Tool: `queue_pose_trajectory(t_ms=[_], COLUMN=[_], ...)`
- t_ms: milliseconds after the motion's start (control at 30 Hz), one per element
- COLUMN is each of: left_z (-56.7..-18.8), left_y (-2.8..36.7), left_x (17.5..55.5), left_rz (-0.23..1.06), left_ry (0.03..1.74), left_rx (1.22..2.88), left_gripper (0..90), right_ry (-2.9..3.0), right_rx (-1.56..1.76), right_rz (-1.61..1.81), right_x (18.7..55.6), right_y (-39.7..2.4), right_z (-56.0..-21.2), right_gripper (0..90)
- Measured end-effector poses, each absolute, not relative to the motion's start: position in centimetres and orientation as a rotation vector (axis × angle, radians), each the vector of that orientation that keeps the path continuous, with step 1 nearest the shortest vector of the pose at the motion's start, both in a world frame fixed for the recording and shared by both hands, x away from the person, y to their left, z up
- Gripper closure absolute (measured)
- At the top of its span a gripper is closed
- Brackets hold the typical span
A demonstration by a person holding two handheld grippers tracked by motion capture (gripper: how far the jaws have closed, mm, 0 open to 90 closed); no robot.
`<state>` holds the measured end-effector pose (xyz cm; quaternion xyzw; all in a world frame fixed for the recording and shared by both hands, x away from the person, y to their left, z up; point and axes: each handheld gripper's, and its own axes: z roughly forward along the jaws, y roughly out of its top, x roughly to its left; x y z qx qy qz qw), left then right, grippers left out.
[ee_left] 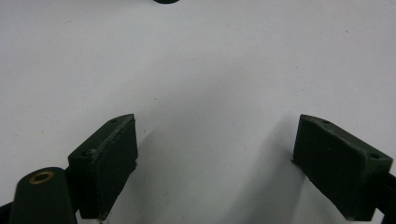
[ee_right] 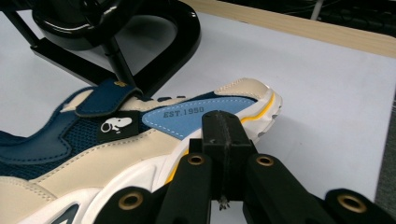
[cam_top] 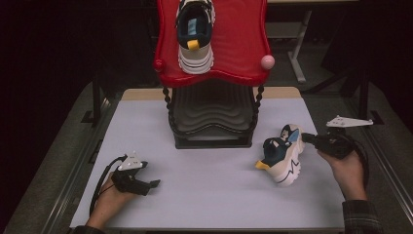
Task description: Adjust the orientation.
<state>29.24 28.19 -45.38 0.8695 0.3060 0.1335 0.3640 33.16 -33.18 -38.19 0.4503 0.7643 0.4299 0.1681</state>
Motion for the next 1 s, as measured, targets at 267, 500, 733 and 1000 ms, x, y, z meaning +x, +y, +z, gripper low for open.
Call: queue_pose_trajectory(t_ms=[267,500,733,1000], left_z=[-45.4,-45.4,-45.4,-45.4], left_y=[28.2,28.2,28.2,28.2], left_x=[29.2,29.3,29.3,29.3], left_rz=[0.343,0.343,0.343,0.341], left_ry=[0.787,0.787,0.787,0.788], left_rx=[2.237,2.239,2.237,2.236], left_gripper=[13.1,13.2,13.2,13.2], right_ry=[2.154,2.153,2.205,2.238], right_rx=[1.331,1.422,1.525,1.509], right_rz=[1.205,1.139,1.097,1.077], right_x=[32.4,31.5,31.9,30.1], right_y=[-34.7,-36.9,-37.9,-37.6], right_z=[-38.9,-40.7,-43.3,-43.5], right_gripper=[89.6,89.7,89.7,89.4])
